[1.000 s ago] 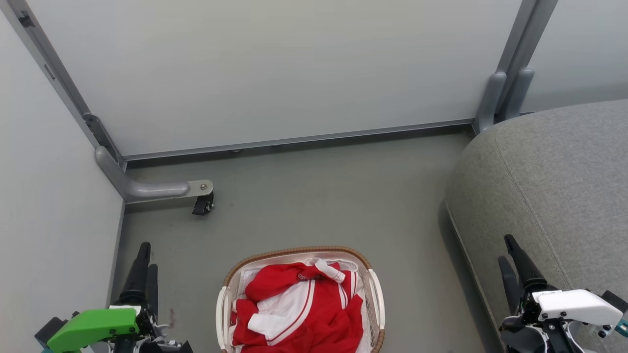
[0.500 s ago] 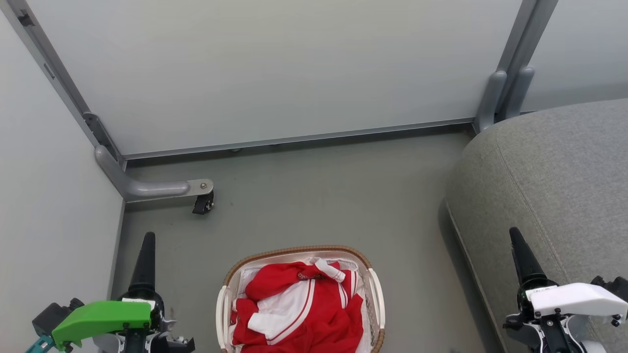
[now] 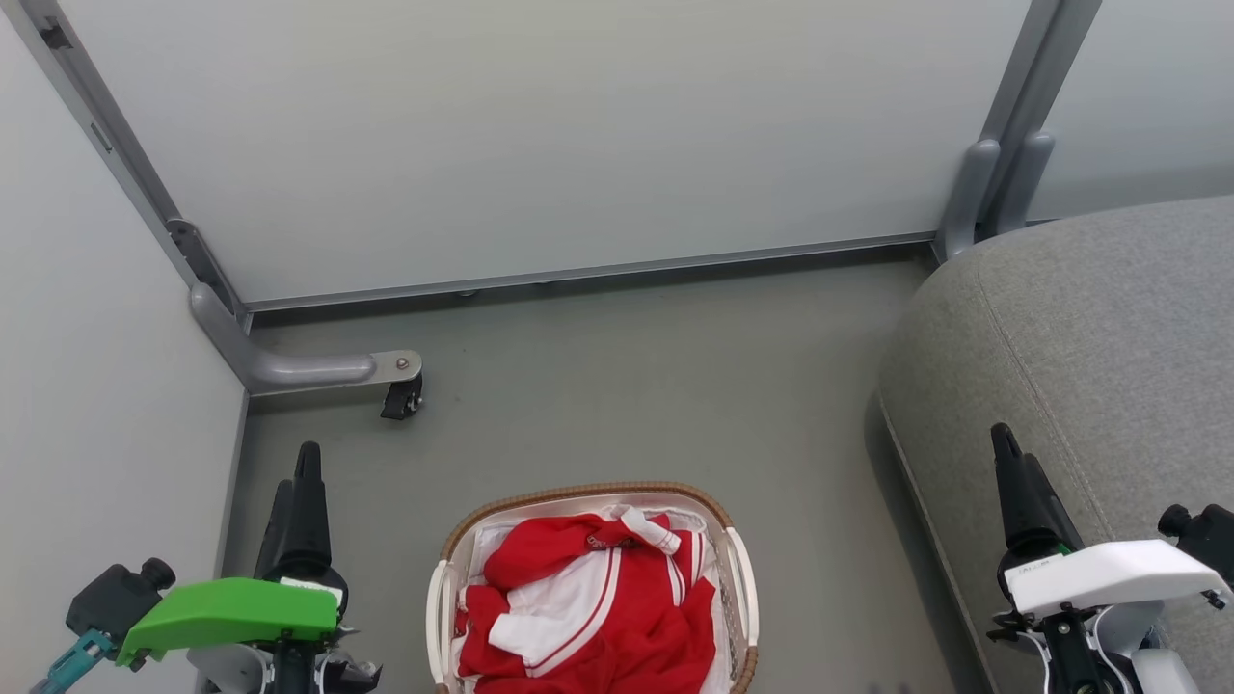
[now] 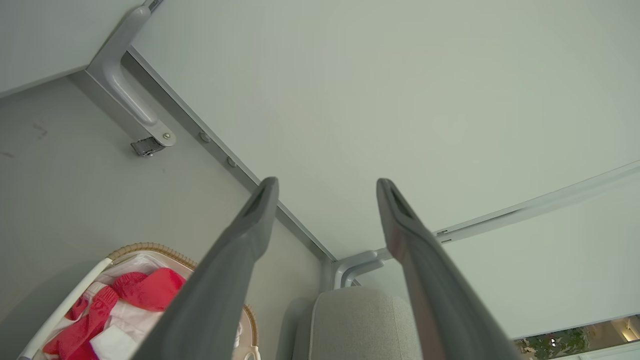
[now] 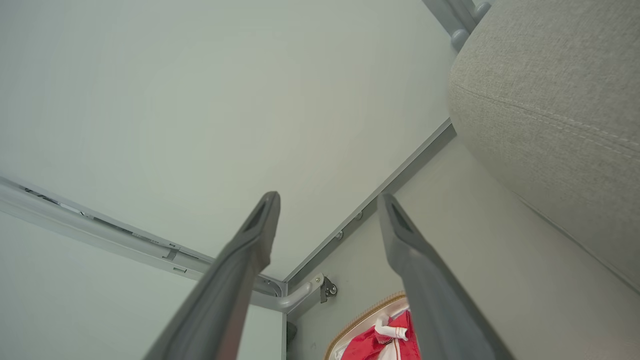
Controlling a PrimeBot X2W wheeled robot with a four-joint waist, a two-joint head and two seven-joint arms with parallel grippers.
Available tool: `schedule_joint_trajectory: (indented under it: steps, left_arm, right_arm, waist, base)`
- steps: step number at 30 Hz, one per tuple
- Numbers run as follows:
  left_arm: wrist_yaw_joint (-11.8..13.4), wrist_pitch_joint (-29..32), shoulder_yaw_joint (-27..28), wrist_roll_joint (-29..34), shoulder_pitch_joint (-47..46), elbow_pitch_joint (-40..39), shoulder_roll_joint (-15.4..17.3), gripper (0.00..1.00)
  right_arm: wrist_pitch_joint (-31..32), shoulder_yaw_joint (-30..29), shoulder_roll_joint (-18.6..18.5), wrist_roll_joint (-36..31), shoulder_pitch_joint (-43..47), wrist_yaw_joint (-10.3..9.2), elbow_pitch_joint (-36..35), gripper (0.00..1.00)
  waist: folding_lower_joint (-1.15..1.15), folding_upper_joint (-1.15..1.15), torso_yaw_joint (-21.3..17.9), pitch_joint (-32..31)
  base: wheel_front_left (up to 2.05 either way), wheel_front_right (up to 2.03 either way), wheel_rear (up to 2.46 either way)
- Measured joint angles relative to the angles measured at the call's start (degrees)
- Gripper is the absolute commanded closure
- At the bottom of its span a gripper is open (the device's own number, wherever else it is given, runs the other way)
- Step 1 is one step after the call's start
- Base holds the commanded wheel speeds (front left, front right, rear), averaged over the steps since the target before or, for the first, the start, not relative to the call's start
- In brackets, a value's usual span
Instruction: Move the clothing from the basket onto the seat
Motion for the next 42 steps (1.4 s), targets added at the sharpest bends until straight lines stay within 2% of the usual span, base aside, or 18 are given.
schedule_joint_trajectory:
  steps: [11, 25, 42]
  left_arm:
    - [0.93, -2.08, -0.78, 10.07, 0.85, -0.15, 0.05, 0.0]
    - [1.44, -4.45, -2.19, 22.29, 1.41, 0.31, 0.1, 0.0]
    - [1.38, -7.0, -3.38, 30.41, 1.9, 3.08, 0.16, 0.0]
  right_arm:
    - [-2.03, 1.76, -0.22, -12.38, 0.85, 0.0, -1.55, 0.0]
    - [-4.48, 3.14, -0.33, -24.14, 1.1, 0.0, -0.73, 0.0]
    - [-7.01, 3.83, -0.45, -34.81, 1.26, 0.0, -0.89, 0.0]
  waist:
    - [0.0, 0.0, 0.16, 0.02]
    - [0.0, 0.0, 0.14, 0.26]
    - [0.0, 0.0, 0.47, 0.8]
  base:
    - [0.0, 0.0, 0.0]
    - [0.0, 0.0, 0.0]
    - [0.0, 0.0, 0.0]
